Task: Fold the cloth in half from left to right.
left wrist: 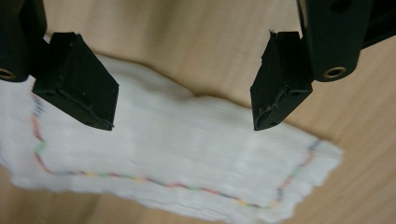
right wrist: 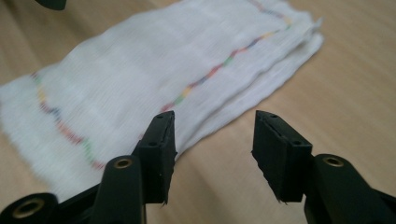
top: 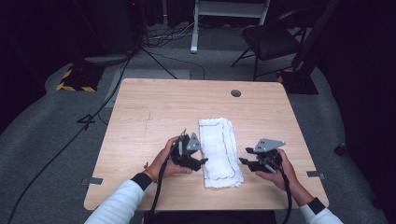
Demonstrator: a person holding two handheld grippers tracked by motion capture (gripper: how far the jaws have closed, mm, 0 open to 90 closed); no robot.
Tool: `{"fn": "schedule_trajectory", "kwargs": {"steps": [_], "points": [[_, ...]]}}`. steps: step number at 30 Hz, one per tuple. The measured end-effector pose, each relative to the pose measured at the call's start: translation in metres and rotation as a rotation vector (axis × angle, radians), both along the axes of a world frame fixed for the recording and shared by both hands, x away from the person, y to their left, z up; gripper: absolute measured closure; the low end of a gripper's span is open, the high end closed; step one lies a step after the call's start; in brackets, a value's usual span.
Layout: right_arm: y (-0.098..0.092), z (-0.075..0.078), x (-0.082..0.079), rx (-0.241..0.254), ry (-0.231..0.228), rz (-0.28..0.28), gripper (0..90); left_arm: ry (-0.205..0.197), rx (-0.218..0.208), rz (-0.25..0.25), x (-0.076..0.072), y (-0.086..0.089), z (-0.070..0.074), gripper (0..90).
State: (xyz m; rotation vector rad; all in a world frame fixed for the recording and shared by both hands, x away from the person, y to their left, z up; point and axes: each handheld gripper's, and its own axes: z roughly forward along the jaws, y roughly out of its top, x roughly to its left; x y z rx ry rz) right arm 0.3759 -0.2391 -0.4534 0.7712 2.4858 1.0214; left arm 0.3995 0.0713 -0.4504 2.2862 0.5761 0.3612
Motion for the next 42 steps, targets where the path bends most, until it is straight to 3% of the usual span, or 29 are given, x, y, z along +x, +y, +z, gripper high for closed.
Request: {"fn": "schedule_trajectory", "kwargs": {"steps": [2, 4, 7, 12, 17, 21, 25, 27, 29, 34, 36, 38, 42], "points": [[0.005, 0.005, 0.019, 0.009, -0.021, -0.017, 46.5, -0.011, -0.009, 0.046, 0.016, 0.001, 0.001, 24.0], [0.011, 0.008, 0.038, 0.035, -0.015, -0.033, 45.5, 0.009, -0.014, 0.081, 0.035, 0.001, 0.000, 23.9], [0.021, 0.008, 0.066, 0.017, -0.027, -0.055, 44.6, 0.035, -0.017, 0.124, 0.063, -0.002, -0.005, 23.9], [0.035, 0.001, 0.105, 0.039, 0.017, -0.076, 43.7, 0.080, -0.046, 0.202, 0.100, -0.008, -0.016, 24.2], [0.045, -0.013, 0.134, 0.026, 0.060, -0.126, 43.2, 0.101, -0.014, 0.240, 0.121, -0.017, -0.029, 24.2], [0.048, -0.020, 0.149, 0.024, 0.082, -0.157, 43.6, 0.117, -0.020, 0.255, 0.128, -0.020, -0.037, 23.0], [0.046, -0.026, 0.160, 0.012, 0.100, -0.191, 43.0, 0.126, -0.009, 0.249, 0.134, -0.023, -0.046, 19.6], [0.043, -0.030, 0.165, 0.011, 0.119, -0.198, 41.9, 0.144, -0.037, 0.248, 0.138, -0.021, -0.049, 16.2], [0.043, -0.034, 0.168, -0.004, 0.122, -0.177, 42.9, 0.137, -0.046, 0.234, 0.139, -0.019, -0.051, 15.1], [0.038, -0.037, 0.172, 0.052, 0.161, -0.145, 48.1, 0.128, -0.052, 0.179, 0.142, -0.017, -0.052, 16.4], [0.038, -0.037, 0.172, 0.059, 0.168, -0.130, 56.5, 0.131, -0.058, 0.139, 0.143, -0.016, -0.051, 20.2], [0.040, -0.036, 0.172, 0.060, 0.176, -0.103, 64.5, 0.132, -0.071, 0.098, 0.144, -0.016, -0.050, 32.0], [0.039, -0.037, 0.173, 0.084, 0.200, -0.082, 73.9, 0.153, -0.069, 0.078, 0.146, -0.019, -0.047, 48.4]]}}
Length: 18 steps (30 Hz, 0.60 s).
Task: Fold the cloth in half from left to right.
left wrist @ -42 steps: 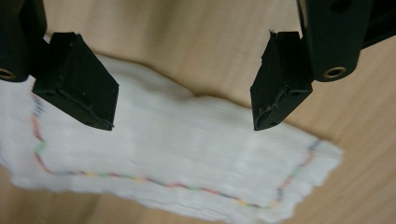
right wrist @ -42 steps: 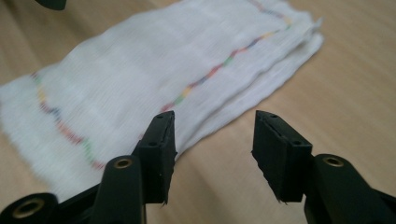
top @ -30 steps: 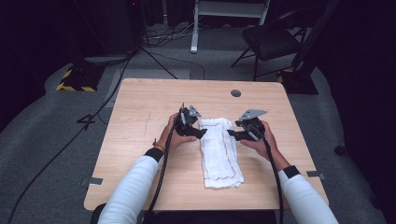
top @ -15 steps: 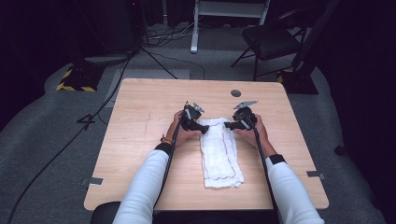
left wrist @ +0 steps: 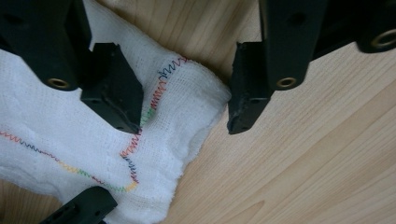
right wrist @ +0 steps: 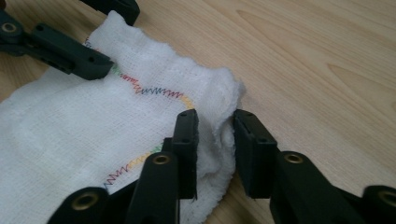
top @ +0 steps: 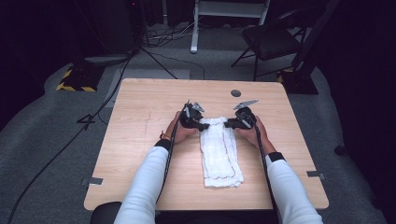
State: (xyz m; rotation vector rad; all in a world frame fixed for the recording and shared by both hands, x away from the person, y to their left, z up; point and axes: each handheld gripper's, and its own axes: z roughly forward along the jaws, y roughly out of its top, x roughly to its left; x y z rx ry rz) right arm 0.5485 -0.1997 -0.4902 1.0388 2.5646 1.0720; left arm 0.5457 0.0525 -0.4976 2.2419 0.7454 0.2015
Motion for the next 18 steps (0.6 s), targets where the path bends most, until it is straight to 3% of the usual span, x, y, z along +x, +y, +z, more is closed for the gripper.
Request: {"fn": "schedule_trajectory", "kwargs": {"steps": [5, 7, 13, 18], "points": [[0.005, 0.002, -0.003, -0.040, -0.040, -0.003, 82.6, 0.026, -0.014, 0.011, 0.003, -0.002, 0.001, 65.9], [0.006, 0.003, -0.003, -0.057, -0.060, -0.014, 83.9, 0.019, -0.010, 0.013, 0.003, -0.004, 0.002, 71.7], [0.006, 0.007, -0.004, -0.069, -0.103, -0.034, 84.8, -0.043, 0.048, 0.026, 0.006, -0.014, 0.009, 78.3], [-0.001, 0.016, -0.004, -0.045, -0.157, -0.067, 85.1, -0.085, 0.060, 0.027, 0.010, -0.021, 0.020, 81.6]]}}
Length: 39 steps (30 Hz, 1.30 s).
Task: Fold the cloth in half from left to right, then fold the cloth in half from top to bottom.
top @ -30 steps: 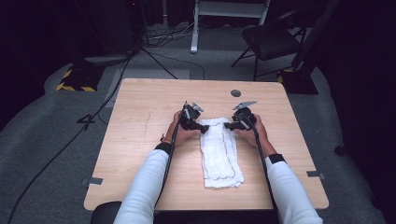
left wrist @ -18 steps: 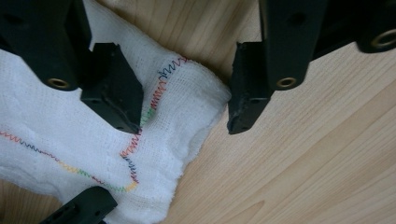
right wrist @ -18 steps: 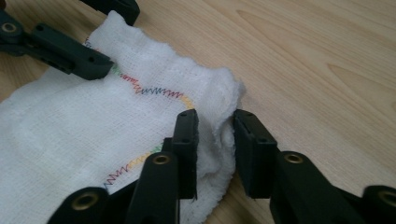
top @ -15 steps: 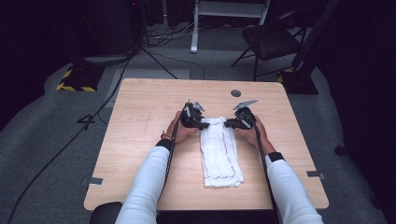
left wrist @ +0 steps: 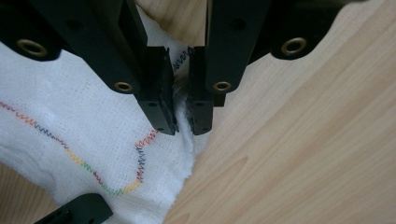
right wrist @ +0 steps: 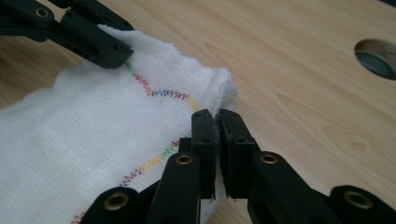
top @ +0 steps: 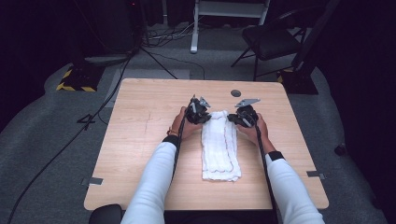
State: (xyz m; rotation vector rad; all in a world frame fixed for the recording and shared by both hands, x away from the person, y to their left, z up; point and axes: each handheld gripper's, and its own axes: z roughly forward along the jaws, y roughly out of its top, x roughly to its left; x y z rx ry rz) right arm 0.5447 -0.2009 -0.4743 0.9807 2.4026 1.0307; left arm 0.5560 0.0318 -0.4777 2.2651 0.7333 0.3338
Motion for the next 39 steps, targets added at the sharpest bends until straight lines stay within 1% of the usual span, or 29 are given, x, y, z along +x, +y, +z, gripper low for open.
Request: {"fn": "schedule_trajectory", "kwargs": {"steps": [2, 4, 5, 8, 11, 14, 15, 16, 18, 20, 23, 24, 28, 30, 31, 33, 35, 36, 39], "points": [[-0.003, 0.003, 0.000, 0.009, -0.017, -0.009, 85.2, -0.011, -0.002, 0.000, 0.002, -0.002, 0.004, 81.9], [-0.004, 0.006, 0.000, 0.013, -0.031, -0.017, 85.2, -0.019, 0.007, -0.005, 0.003, -0.004, 0.008, 82.2], [-0.005, 0.008, 0.000, 0.016, -0.038, -0.021, 85.2, -0.031, 0.013, -0.007, 0.003, -0.004, 0.011, 82.2], [-0.005, 0.013, -0.001, 0.021, -0.058, -0.028, 85.3, -0.048, 0.010, -0.004, 0.003, -0.005, 0.018, 82.2], [-0.007, 0.022, -0.003, 0.041, -0.077, -0.030, 85.3, -0.061, 0.011, -0.004, 0.001, -0.005, 0.027, 82.2], [-0.008, 0.030, -0.006, 0.038, -0.098, -0.030, 85.3, -0.070, 0.012, -0.008, 0.000, -0.006, 0.033, 82.2], [-0.008, 0.033, -0.007, 0.037, -0.112, -0.027, 85.4, -0.082, 0.016, -0.012, 0.000, -0.006, 0.036, 82.1], [-0.008, 0.035, -0.008, 0.034, -0.124, -0.027, 85.4, -0.087, 0.007, -0.011, 0.000, -0.006, 0.039, 82.2], [-0.008, 0.039, -0.009, 0.027, -0.133, -0.024, 85.4, -0.092, 0.006, -0.016, 0.001, -0.006, 0.042, 82.2], [-0.010, 0.043, -0.010, 0.037, -0.139, -0.025, 85.4, -0.097, -0.004, -0.022, -0.001, -0.005, 0.047, 82.1], [-0.011, 0.046, -0.013, 0.041, -0.148, -0.020, 85.4, -0.102, -0.005, -0.034, -0.004, -0.005, 0.052, 82.1], [-0.011, 0.047, -0.014, 0.039, -0.152, -0.019, 85.4, -0.103, -0.010, -0.040, -0.005, -0.004, 0.053, 82.1], [-0.013, 0.052, -0.022, 0.053, -0.162, -0.006, 85.4, -0.108, -0.003, -0.084, -0.015, -0.003, 0.057, 82.1], [-0.015, 0.054, -0.028, 0.063, -0.161, 0.009, 85.4, -0.112, -0.008, -0.110, -0.022, 0.000, 0.060, 81.9], [-0.016, 0.054, -0.031, 0.064, -0.162, 0.020, 85.4, -0.108, -0.012, -0.116, -0.025, 0.001, 0.060, 81.9], [-0.017, 0.054, -0.038, 0.067, -0.161, 0.044, 85.4, -0.106, -0.013, -0.132, -0.031, 0.003, 0.059, 81.5], [-0.018, 0.054, -0.043, 0.066, -0.156, 0.062, 85.3, -0.105, -0.021, -0.161, -0.038, 0.006, 0.058, 81.1], [-0.019, 0.054, -0.048, 0.074, -0.160, 0.074, 85.3, -0.107, -0.022, -0.168, -0.041, 0.007, 0.058, 81.1], [-0.022, 0.051, -0.057, 0.097, -0.150, 0.097, 85.3, -0.103, -0.035, -0.198, -0.052, 0.011, 0.055, 80.4]]}}
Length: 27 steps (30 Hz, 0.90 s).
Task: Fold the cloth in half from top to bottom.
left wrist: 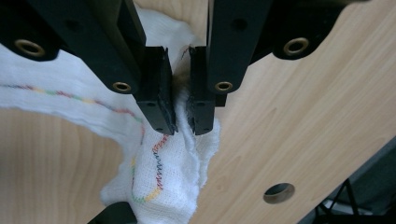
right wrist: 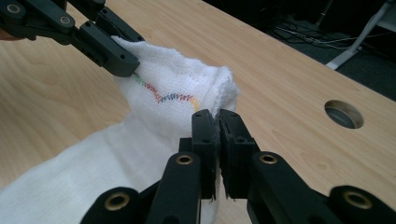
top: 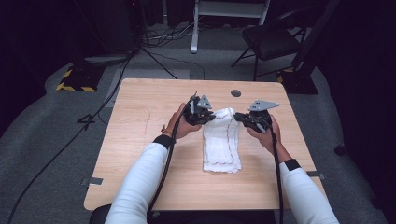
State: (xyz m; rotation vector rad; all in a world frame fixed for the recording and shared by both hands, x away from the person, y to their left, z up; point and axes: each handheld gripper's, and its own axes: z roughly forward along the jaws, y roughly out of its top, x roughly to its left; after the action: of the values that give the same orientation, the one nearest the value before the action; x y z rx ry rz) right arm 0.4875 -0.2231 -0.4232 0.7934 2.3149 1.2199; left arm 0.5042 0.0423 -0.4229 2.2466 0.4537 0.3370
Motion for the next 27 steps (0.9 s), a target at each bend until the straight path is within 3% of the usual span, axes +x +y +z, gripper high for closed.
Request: {"fn": "schedule_trajectory", "kwargs": {"steps": [9, 15, 18, 22, 27], "points": [[-0.009, -0.010, -0.029, 0.012, 0.020, 0.075, 85.3, 0.017, -0.013, -0.095, -0.033, 0.005, -0.006, 80.4], [-0.014, -0.017, -0.054, 0.002, 0.042, 0.152, 85.2, 0.047, -0.027, -0.117, -0.054, 0.010, -0.016, 80.3], [-0.014, -0.020, -0.067, -0.014, 0.049, 0.187, 85.2, 0.050, -0.009, -0.144, -0.067, 0.010, -0.023, 80.3], [-0.013, -0.025, -0.080, -0.039, 0.050, 0.211, 85.1, 0.030, 0.050, -0.163, -0.081, 0.008, -0.025, 80.5], [-0.013, -0.032, -0.095, -0.063, 0.046, 0.226, 85.0, 0.033, 0.072, -0.185, -0.094, 0.008, -0.029, 80.1]]}}
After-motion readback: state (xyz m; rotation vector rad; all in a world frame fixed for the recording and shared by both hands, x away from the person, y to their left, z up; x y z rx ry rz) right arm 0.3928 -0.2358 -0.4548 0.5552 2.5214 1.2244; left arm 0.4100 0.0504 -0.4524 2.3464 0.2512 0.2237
